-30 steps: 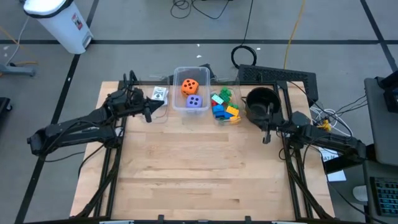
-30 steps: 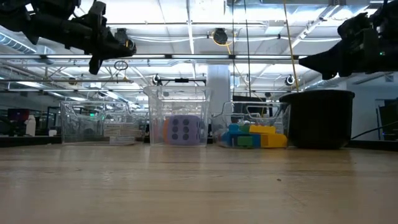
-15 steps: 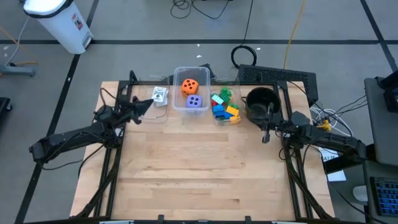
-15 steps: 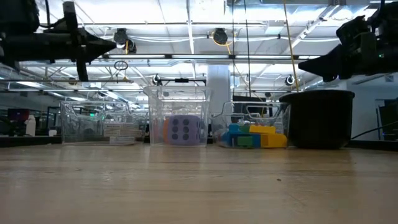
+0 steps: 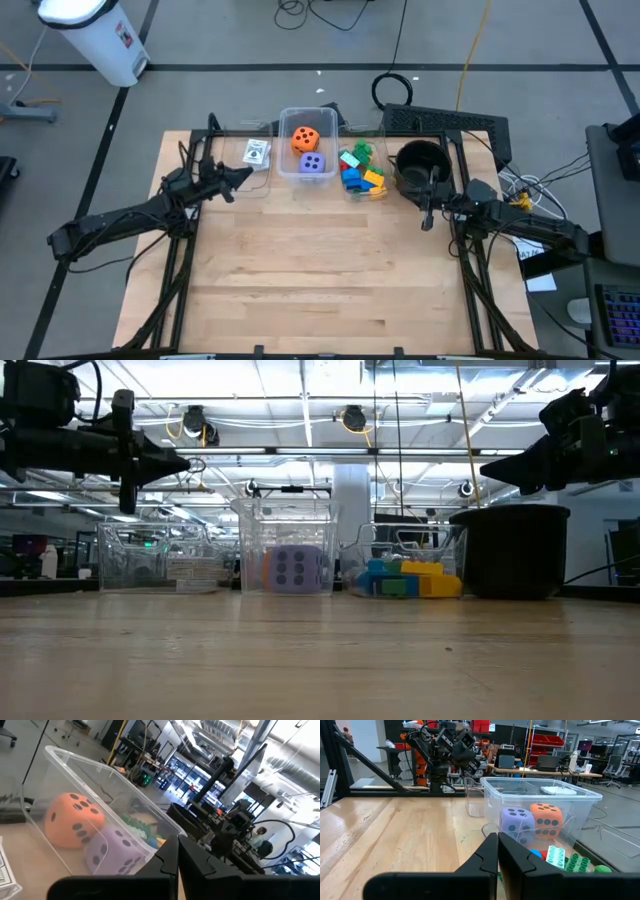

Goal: Pick & Place Toys
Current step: Return to Home Position

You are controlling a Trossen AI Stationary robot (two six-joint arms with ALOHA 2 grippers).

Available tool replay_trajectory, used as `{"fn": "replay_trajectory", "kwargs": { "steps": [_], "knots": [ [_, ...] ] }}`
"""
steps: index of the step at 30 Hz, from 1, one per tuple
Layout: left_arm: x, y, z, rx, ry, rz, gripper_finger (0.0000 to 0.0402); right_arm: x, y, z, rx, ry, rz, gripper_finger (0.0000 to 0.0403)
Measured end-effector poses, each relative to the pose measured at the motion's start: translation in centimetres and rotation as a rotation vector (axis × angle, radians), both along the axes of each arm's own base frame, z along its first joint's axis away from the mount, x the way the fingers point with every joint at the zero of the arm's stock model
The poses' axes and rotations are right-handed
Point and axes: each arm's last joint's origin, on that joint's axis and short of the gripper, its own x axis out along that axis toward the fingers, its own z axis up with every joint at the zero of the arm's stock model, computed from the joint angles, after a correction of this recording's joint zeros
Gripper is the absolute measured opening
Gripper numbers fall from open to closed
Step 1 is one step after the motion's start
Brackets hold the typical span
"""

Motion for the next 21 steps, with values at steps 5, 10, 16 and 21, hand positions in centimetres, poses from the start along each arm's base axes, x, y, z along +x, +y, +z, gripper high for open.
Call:
{"fn": "replay_trajectory", "kwargs": {
  "steps": [5,10,16,21],
  "knots": [
    [0.00,0.01,-0.09,0.021,0.019,0.004,0.0026,0.00,0.00,0.00,0.000,0.000,0.000,0.0004],
    [0.00,0.01,-0.09,0.022,0.020,0.005,0.0031,0.00,0.00,0.00,0.000,0.000,0.000,0.0004],
    [0.01,-0.03,-0.11,0.021,0.022,0.003,0.0031,0.00,0.00,0.00,0.000,0.000,0.000,0.0004],
    [-0.38,-0.26,-0.31,0.029,0.003,0.002,0.0031,0.00,0.00,0.01,0.000,-0.001,0.000,0.0004]
  ]
}}
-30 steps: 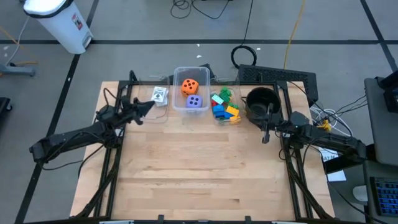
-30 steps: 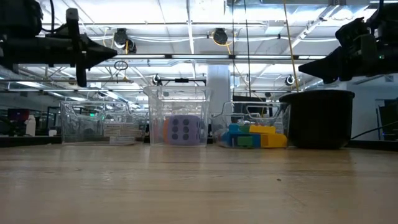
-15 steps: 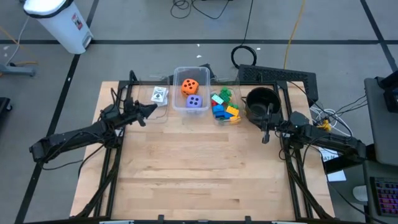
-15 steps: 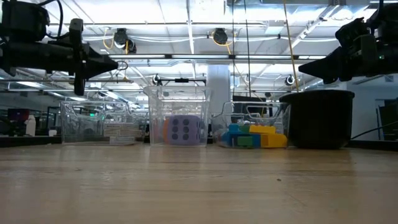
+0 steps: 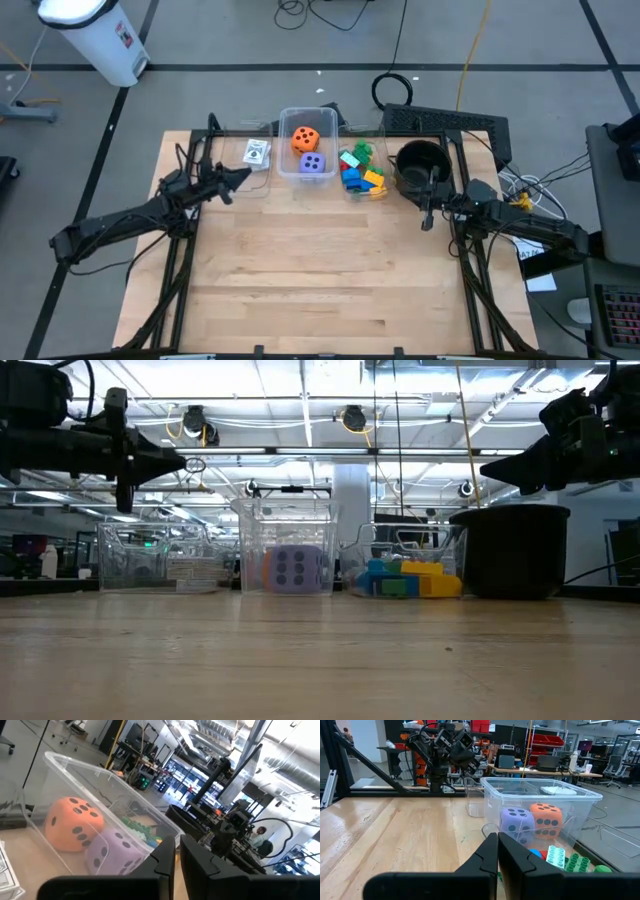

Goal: Pick & Place Toys
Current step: Return to Home Position

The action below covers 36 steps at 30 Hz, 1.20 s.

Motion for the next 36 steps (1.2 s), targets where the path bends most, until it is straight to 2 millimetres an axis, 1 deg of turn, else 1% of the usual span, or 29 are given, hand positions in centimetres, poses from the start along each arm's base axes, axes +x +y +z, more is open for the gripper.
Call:
{"fn": "replay_trajectory", "kwargs": {
  "steps": [3,10,14,36],
  "knots": [
    [-0.3,-0.2,0.3,0.012,-0.023,0.000,0.0031,0.0,0.0,0.0,0.000,0.000,0.000,0.0004],
    [-1.5,-0.8,1.7,0.086,-0.158,0.001,0.0031,0.0,0.0,0.0,0.000,0.000,0.000,0.0004],
    [-1.9,-1.0,2.0,0.109,-0.199,0.002,0.0031,0.0,0.0,0.0,0.000,0.000,0.000,0.0004],
    [-1.9,-1.0,2.1,0.110,-0.201,0.002,0.0031,0.0,0.0,0.0,0.000,0.000,0.000,0.0004]
  ]
}}
